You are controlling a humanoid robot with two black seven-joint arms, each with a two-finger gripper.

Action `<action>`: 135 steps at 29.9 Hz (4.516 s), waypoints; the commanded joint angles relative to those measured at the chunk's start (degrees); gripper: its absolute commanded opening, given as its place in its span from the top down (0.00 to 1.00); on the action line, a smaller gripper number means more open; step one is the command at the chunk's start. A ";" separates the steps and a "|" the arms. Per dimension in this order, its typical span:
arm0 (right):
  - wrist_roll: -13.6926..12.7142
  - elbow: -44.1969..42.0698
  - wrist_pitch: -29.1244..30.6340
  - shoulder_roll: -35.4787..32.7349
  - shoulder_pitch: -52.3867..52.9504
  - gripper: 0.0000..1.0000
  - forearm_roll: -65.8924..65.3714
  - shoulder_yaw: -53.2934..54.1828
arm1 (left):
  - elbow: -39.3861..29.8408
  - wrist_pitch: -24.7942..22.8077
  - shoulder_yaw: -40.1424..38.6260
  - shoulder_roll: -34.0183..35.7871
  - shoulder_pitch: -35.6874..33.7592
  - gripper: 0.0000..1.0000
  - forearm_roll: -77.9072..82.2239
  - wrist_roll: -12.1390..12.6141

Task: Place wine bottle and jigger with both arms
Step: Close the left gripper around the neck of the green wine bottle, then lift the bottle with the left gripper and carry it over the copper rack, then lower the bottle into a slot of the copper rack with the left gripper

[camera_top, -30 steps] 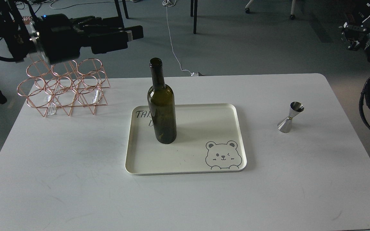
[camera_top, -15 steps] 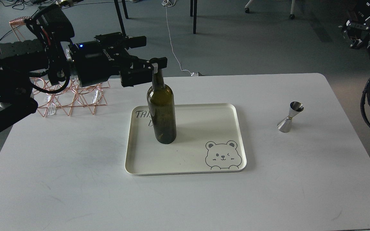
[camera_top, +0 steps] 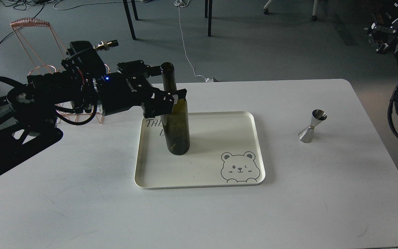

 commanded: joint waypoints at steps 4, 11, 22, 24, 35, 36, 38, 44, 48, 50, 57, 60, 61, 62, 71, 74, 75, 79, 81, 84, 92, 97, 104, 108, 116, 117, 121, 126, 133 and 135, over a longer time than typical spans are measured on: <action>0.00 0.08 0.04 0.01 -0.01 0.09 0.00 0.03 | 2.26 1.79 0.00 -1.28 0.64 0.31 -0.03 -0.08; 0.00 0.08 0.04 0.01 -0.01 0.09 0.00 0.12 | 2.26 2.40 0.00 -1.28 0.82 0.47 0.06 -0.17; 0.00 0.08 0.04 0.01 -0.01 0.09 -0.08 0.12 | 2.26 2.40 0.00 -0.84 1.70 0.60 -0.20 -0.44; 0.00 0.08 0.04 0.01 -0.01 0.09 0.00 0.12 | 2.26 2.40 0.00 -0.76 1.79 0.63 -0.20 -0.44; 0.00 0.08 0.04 0.01 -0.01 0.09 -0.08 0.12 | 1.74 2.40 -0.44 -0.14 1.61 0.75 -0.46 -0.79; 0.00 0.08 0.04 0.01 -0.01 0.09 -0.08 0.12 | 1.56 2.40 -0.53 -0.14 1.53 0.76 -0.55 -0.79; 0.00 0.08 0.04 0.01 -0.01 0.09 -0.08 0.03 | 1.47 2.40 -1.06 0.30 1.52 0.79 -0.55 -1.40; 0.00 -0.01 0.04 0.01 -0.01 0.09 -0.08 0.03 | -1.86 1.88 -4.56 2.84 0.82 0.87 -0.81 -2.81; 0.00 0.08 0.04 -0.34 -0.01 0.09 -0.08 0.03 | -2.31 -0.23 -7.39 6.00 -2.15 0.87 -4.14 -3.95; 0.00 0.08 0.13 -0.34 -0.01 0.09 -0.08 0.03 | -1.87 -2.33 -7.04 8.89 -5.05 0.87 -6.78 -4.30; 0.00 0.08 0.04 -0.42 -0.01 0.09 -0.08 0.03 | 3.04 -5.24 -6.77 16.02 -9.63 0.86 -8.64 -6.06; 0.00 0.08 0.04 -0.34 -0.01 0.09 -0.08 0.03 | 7.00 -5.42 -6.59 16.82 -10.08 0.87 -8.55 -6.41; 0.00 0.16 0.04 -0.34 -0.01 0.09 -0.08 0.03 | 8.66 -5.42 -6.59 16.82 -10.16 0.87 -8.55 -6.50; 0.00 0.16 0.04 -0.34 -0.01 0.09 -0.08 0.12 | 9.81 -5.42 -6.59 16.82 -10.16 0.87 -8.55 -6.59; 0.00 0.25 0.13 -0.34 -0.01 0.09 -0.08 0.03 | 21.32 -5.07 -6.68 15.95 -10.25 0.87 -7.85 -7.03; 0.00 0.16 0.22 -0.43 -0.01 0.09 -0.08 -0.06 | 23.35 -5.07 -6.51 14.98 -10.60 0.87 -7.85 -7.03; 0.00 0.16 0.13 -0.43 -0.01 0.09 -0.08 -0.06 | 23.62 -5.07 -6.51 14.80 -10.60 0.87 -7.85 -7.11; 0.00 0.16 0.22 -0.43 -0.01 0.09 -0.08 -0.06 | 23.71 -4.89 -6.07 14.45 -10.43 0.87 -7.85 -7.03; 0.00 0.16 0.13 -0.43 -0.01 0.09 -0.08 0.03 | 24.06 -4.80 -5.37 13.92 -10.43 0.86 -7.85 -7.03; 0.00 0.25 0.13 -0.43 -0.01 0.09 -0.08 0.03 | 24.59 -4.28 -4.66 13.04 -10.25 0.86 -7.85 -7.03; 0.00 0.25 0.30 -1.04 -0.09 0.09 -0.26 -0.06 | 25.82 -3.48 -4.57 12.87 -10.43 0.86 -7.76 -7.20; 0.00 0.34 0.30 -1.13 -0.09 0.09 -0.08 -0.06 | 25.91 -3.48 -4.57 12.60 -10.43 0.86 -7.67 -7.20; 0.00 0.34 0.30 -1.13 -0.18 0.09 -0.09 -0.06 | 26.96 -3.48 -4.57 12.16 -10.08 0.86 -7.67 -7.29; 0.00 0.34 0.30 -1.13 -0.18 0.09 -0.26 -0.06 | 27.05 -3.48 -4.49 12.16 -9.90 0.86 -7.67 -7.29; 0.00 0.34 0.30 -1.04 -0.18 0.09 -0.26 -0.06 | 27.05 -3.48 -3.61 12.08 -9.73 0.86 -7.93 -7.20; 0.00 0.34 0.30 -1.04 -0.18 0.09 -0.26 -0.06 | 27.05 -3.31 -2.39 11.99 -9.73 0.86 -8.11 -7.29; 0.00 0.34 0.30 -1.13 -0.18 0.09 -0.09 0.03 | 27.05 -1.03 0.26 11.20 -9.81 0.86 -8.37 -7.38; 0.00 0.34 0.30 -1.13 -0.18 0.09 -0.26 0.03 | 28.53 -0.58 1.22 10.23 -9.64 0.86 -8.64 -7.38; 0.00 0.34 0.30 -1.13 -0.18 0.09 -0.26 -0.06 | 33.55 2.22 4.82 8.38 -9.64 0.85 -8.81 -10.15; 0.00 0.43 0.22 -1.13 -0.18 0.09 -0.26 -0.06 | 34.43 3.10 5.79 8.30 -9.64 0.85 -9.60 -10.15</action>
